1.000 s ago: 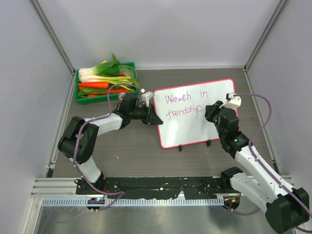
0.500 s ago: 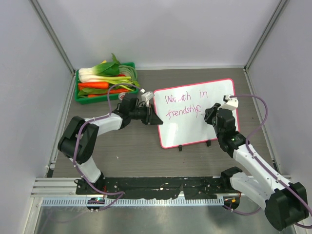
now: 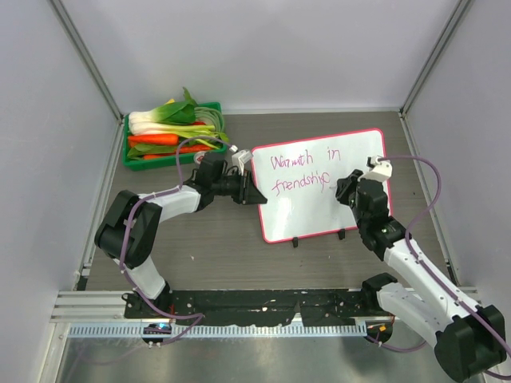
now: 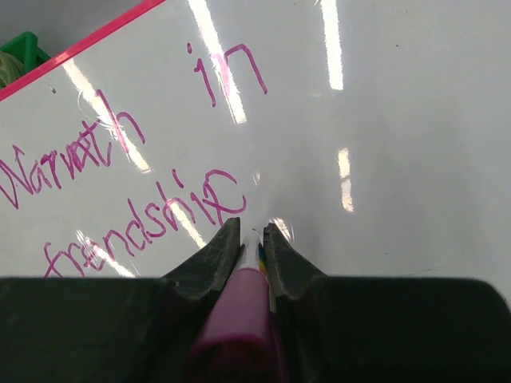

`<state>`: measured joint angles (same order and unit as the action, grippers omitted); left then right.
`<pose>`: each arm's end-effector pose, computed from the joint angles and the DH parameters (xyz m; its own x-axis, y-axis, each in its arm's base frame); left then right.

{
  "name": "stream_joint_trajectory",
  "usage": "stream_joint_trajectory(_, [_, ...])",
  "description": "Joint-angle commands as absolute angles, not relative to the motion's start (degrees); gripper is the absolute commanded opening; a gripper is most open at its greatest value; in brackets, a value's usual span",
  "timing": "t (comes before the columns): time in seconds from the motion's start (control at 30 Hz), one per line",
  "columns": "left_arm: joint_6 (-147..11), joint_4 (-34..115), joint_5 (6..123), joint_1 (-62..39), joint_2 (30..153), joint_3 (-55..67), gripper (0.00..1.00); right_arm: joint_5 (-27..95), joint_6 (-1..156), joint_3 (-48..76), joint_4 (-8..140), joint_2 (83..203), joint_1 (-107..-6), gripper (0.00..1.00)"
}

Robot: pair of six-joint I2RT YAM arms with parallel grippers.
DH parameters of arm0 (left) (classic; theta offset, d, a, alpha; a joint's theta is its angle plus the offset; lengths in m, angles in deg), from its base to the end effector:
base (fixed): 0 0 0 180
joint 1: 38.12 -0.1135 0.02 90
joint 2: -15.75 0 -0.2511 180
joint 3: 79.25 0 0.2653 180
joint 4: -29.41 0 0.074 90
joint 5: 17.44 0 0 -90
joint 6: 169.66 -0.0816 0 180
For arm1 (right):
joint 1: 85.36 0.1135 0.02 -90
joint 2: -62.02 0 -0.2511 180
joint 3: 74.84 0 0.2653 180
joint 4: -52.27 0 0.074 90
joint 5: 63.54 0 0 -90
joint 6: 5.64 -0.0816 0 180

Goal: Write a sentence on the whiteboard
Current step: Place the whiteboard at the center of the board, then put down the whiteboard marker without the cap at the center of the board.

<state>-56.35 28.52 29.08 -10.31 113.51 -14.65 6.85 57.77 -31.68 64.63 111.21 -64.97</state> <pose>0.3176 -0.2310 0.1461 -0.7713 0.0822 -0.6312 0.5966 0.4387 -0.6720 0.2560 0.0659 0.2281 -0.2777 0.3466 -0.8960 0.1058 0.9380 0.3301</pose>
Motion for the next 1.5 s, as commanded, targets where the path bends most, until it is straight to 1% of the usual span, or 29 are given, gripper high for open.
stream_joint_trajectory(0.0, [-64.0, 34.0, 36.0, -9.1, 115.7, -16.0, 0.00, 7.6, 58.6, -28.0, 67.1, 106.9, -65.2, 0.01])
stream_joint_trajectory(0.5, [-63.9, 33.9, 36.9, -9.1, 114.9, -16.4, 0.00, 13.7, 55.4, -27.5, 69.5, 105.3, -65.3, 0.01])
stream_joint_trajectory(0.53, [-63.8, 33.9, 37.1, -9.1, 114.8, -16.5, 0.01, 14.3, 55.1, -27.7, 69.8, 105.1, -65.2, 0.01])
stream_joint_trajectory(0.63, [-63.8, 33.9, 37.7, -9.1, 114.4, -16.7, 0.08, 15.8, 54.5, -27.8, 72.4, 104.0, -65.3, 0.01])
stream_joint_trajectory(0.73, [-63.9, 33.9, 38.0, -9.2, 114.0, -16.9, 0.19, 17.8, 53.8, -28.3, 76.0, 102.2, -65.3, 0.01])
stream_joint_trajectory(0.8, [-63.9, 33.5, 38.5, -9.1, 113.4, -17.3, 0.32, 19.0, 53.2, -28.5, 78.3, 100.9, -65.3, 0.01])
stream_joint_trajectory(0.87, [-63.8, 33.0, 39.3, -9.1, 112.6, -17.9, 0.51, 20.0, 52.6, -28.5, 80.8, 99.8, -65.4, 0.01])
stream_joint_trajectory(0.93, [-63.9, 32.4, 40.1, -9.1, 111.6, -18.7, 0.61, 21.4, 51.9, -28.5, 83.0, 98.8, -65.3, 0.01])
stream_joint_trajectory(1.0, [-63.8, 31.7, 41.5, -9.1, 110.4, -19.8, 0.68, 23.1, 51.2, -28.5, 85.2, 98.3, -65.3, 0.01])
stream_joint_trajectory(1.13, [-63.8, 30.3, 43.7, -9.2, 108.0, -21.5, 0.77, 25.6, 49.0, -28.4, 90.4, 97.6, -65.2, 0.01])
stream_joint_trajectory(1.17, [-63.8, 30.1, 44.4, -9.2, 107.5, -21.9, 0.79, 28.4, 48.5, -28.5, 91.1, 97.4, -65.3, 0.01])
stream_joint_trajectory(1.27, [-63.3, 29.3, 46.8, -9.2, 105.5, -23.2, 0.84, 30.9, 45.6, -29.3, 94.2, 96.5, -65.3, 0.01])
stream_joint_trajectory(1.47, [-61.6, 28.7, 50.4, -9.3, 102.8, -24.0, 0.86, 36.1, 39.2, -35.4, 97.7, 93.8, -65.3, 0.01])
